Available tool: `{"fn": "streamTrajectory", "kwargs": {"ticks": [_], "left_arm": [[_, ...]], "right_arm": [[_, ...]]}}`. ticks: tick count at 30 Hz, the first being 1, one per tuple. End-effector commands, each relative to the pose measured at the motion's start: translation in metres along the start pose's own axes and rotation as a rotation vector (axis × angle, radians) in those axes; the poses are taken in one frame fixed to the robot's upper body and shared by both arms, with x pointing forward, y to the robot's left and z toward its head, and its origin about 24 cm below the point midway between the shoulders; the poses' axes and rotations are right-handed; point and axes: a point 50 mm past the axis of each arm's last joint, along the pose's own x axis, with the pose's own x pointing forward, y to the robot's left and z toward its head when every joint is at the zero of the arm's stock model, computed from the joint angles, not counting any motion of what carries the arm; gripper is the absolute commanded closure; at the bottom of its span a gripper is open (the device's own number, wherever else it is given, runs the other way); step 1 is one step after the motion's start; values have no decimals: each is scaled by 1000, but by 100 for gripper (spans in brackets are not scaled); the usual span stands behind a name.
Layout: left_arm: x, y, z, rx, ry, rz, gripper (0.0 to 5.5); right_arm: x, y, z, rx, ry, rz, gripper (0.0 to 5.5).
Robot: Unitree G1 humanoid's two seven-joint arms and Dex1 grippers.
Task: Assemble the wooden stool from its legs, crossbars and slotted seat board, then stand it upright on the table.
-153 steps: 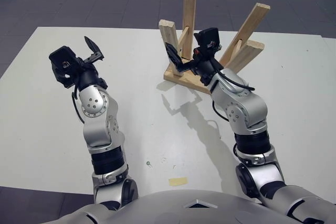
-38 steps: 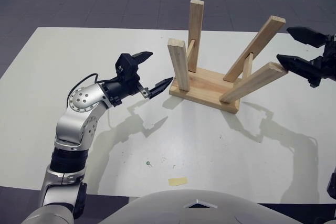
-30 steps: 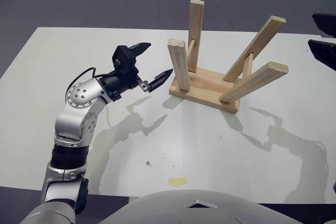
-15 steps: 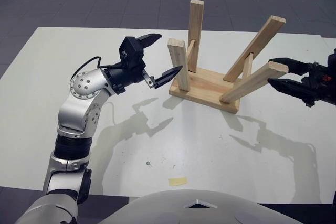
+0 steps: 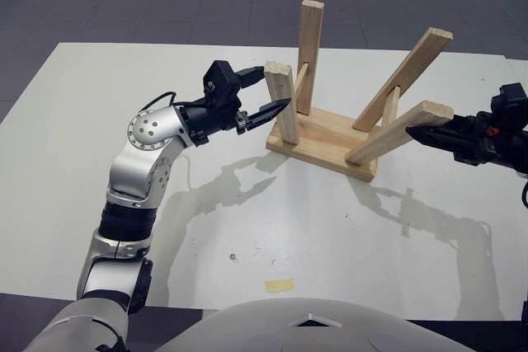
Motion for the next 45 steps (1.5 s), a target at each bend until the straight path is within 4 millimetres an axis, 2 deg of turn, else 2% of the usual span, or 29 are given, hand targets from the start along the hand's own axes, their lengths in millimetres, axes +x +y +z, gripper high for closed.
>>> {"fn": "streamTrajectory", "kwargs": {"ticks": [1,6,10,14,20,22,25,29,31,33,35,37,39,41,43,45], "left_arm": [[4,0,3,-4,-23,-28,309],[2,-2,5,-15,-31,-43,383],[0,-4,9,-22,-34,-53,383],[-8,-15,18,-78,-33,-112,385],[-12,-30,48,-225,-47,-254,400],[-4,-24,58,-314,-41,-218,401],[10,-4,62,-430,-16,-89,401],[17,22,50,-619,72,105,401],[20,35,38,-758,131,203,400],[20,45,19,-892,217,294,400],[21,50,3,-1002,257,352,400],[24,53,-8,-1082,277,377,400],[30,57,-19,-1171,296,389,400],[35,62,-30,-1252,316,426,400],[41,67,-39,-1299,321,458,406],[44,69,-48,-1318,325,475,436]], "right_arm": [[8,0,-7,24,43,48,410],[15,1,-8,0,116,108,415],[23,6,4,-23,126,172,418],[27,16,18,-36,141,236,418],[34,34,40,-18,139,251,423],[41,36,49,3,109,226,428],[52,31,61,50,75,145,435],[71,26,63,86,127,35,439],[82,16,64,183,134,-42,439],[101,-7,55,385,169,-191,439],[125,-26,36,590,228,-328,439],[143,-40,17,760,258,-440,439],[153,-51,-2,889,269,-570,439],[157,-60,-20,985,271,-706,439],[161,-67,-32,1024,248,-766,439],[170,-70,-49,1046,285,-825,439]]}}
